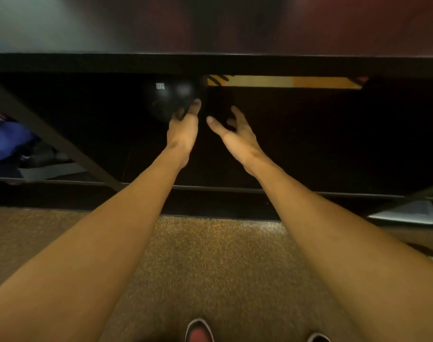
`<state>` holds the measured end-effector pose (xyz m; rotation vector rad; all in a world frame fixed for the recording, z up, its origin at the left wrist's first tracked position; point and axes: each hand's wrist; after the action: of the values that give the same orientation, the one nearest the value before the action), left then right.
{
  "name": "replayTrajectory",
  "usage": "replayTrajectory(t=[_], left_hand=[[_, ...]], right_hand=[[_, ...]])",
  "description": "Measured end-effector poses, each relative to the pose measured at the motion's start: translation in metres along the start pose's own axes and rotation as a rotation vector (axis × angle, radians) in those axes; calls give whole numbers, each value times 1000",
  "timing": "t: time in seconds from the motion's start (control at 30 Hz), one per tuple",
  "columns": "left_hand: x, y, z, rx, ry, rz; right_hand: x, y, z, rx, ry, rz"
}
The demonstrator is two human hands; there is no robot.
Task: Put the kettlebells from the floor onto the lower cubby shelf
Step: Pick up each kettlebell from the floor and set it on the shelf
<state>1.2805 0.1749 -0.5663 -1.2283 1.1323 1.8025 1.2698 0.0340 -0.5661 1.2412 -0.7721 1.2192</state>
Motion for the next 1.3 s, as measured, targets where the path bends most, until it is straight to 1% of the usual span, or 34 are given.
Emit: replayTrajectory(t=[0.1,0.23,0.4,0.6,0.77,0.9,1.1,1.3], left_hand=[[1,31,-28,131,-76,-28],[-3,76,-66,264,-221,-121],[-6,136,-116,405,-272,-150],[30,217,-191,446,-284,-97],[68,277,-252,436,-298,-70],[98,313,-299,456,-330,-61],[138,353,-368,493,-380,0],[170,373,-424,546,-445,-7]], right_hand=[[-13,28,34,-42,62,-15],[-27,65,84,-98,148,-21],[-51,119,149,-180,227,-46],[-103,184,230,-165,252,-88],[-156,226,299,-198,355,-74],[-201,253,351,-224,386,-80],[-269,270,432,-252,484,-151],[-322,271,495,-282,614,-213]])
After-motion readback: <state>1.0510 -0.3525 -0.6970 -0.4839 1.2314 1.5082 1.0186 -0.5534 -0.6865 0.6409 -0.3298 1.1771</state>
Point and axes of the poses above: each hand's wrist, its own y-axis away from the middle knuckle, its own z-axis out of the back of the hand, x = y × z, and after that the axes turned 1 degree about -z, right-handed
